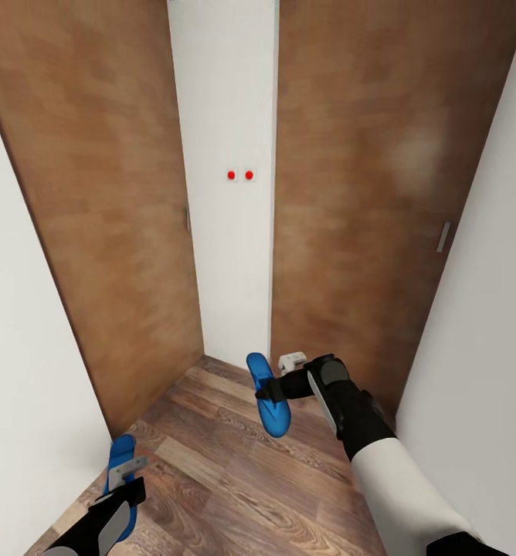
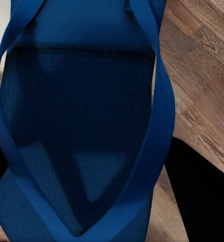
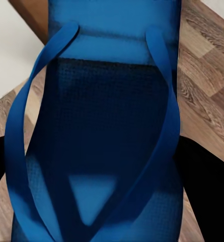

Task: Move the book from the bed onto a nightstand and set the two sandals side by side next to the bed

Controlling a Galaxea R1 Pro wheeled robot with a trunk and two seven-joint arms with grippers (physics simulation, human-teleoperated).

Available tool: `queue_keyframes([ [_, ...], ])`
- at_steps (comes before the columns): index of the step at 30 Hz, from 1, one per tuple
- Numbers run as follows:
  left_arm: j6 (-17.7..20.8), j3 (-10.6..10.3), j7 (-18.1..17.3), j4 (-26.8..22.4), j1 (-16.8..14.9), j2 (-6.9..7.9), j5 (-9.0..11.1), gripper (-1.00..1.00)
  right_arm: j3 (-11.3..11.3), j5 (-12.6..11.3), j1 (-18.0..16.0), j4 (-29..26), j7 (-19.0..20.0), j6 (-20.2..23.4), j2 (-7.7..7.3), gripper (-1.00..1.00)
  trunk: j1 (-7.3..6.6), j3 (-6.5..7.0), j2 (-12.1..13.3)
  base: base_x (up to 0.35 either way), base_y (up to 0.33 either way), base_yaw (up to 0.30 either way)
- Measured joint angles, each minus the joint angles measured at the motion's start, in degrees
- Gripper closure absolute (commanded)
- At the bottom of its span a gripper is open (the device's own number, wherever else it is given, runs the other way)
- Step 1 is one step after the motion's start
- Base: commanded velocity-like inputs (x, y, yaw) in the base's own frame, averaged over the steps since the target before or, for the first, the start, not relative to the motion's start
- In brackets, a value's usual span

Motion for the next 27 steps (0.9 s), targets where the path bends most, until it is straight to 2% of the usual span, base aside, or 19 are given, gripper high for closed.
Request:
queue_keyframes([
  [23,0.1,0.0,0.0,0.0,0.0,-0.12,0.0,1.00,-0.1,0.1,0.0,0.0,0.0,0.0,-0.05,1.00,-5.05,3.53,9.2,0.000,0.000,0.262],
  [27,0.1,0.0,0.0,0.0,0.0,-0.12,0.0,1.00,-0.2,0.0,0.0,0.0,0.0,0.0,-0.11,1.00,-5.93,4.18,10.8,0.000,0.000,0.126],
])
